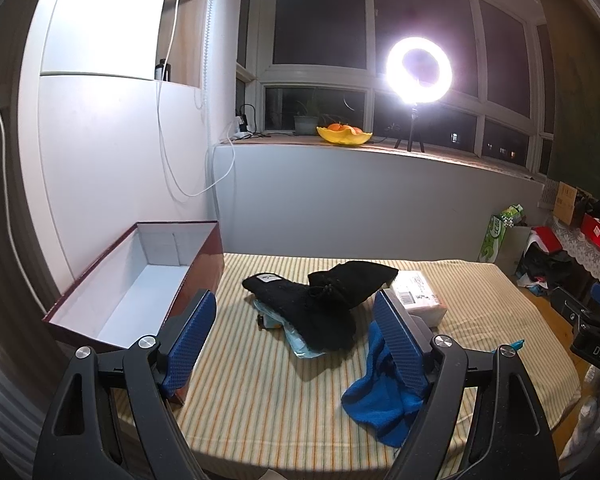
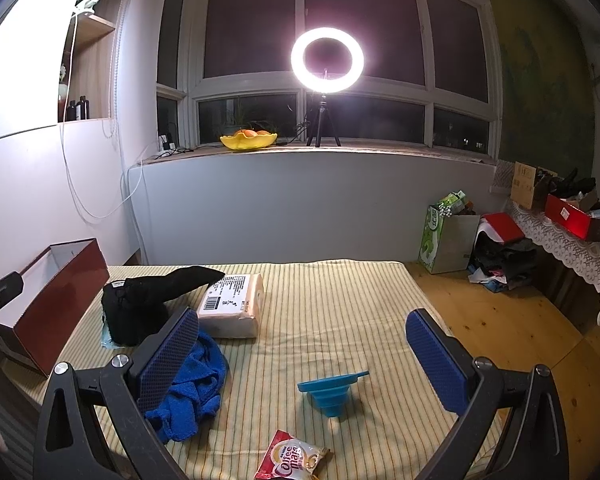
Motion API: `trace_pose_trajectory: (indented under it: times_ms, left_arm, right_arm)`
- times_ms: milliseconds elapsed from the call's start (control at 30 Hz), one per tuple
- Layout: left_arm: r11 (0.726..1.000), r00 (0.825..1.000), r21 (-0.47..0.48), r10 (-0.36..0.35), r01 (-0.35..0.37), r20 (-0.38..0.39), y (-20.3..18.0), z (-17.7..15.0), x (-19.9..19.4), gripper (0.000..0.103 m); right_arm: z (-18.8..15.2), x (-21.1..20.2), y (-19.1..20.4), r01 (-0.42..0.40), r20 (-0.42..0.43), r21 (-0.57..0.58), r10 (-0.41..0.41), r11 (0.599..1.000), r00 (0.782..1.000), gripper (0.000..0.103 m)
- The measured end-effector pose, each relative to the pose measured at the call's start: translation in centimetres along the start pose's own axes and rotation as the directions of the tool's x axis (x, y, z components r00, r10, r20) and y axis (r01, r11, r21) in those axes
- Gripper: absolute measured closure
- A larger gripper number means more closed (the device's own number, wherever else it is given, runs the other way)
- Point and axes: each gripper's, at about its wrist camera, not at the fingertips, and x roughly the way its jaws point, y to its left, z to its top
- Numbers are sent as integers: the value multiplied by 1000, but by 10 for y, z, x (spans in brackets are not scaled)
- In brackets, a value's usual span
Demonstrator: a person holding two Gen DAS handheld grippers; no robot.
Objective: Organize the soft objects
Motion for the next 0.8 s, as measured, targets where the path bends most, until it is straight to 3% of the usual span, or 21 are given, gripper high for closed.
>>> trace_pose_trajectory:
  times_ms: [800]
  left_arm:
    - [1000,1000,6,-1,1,-4,-1,-2,2,21]
  right_arm:
    - [-1,1,1,-4,-9,2,4,1000,1000,1]
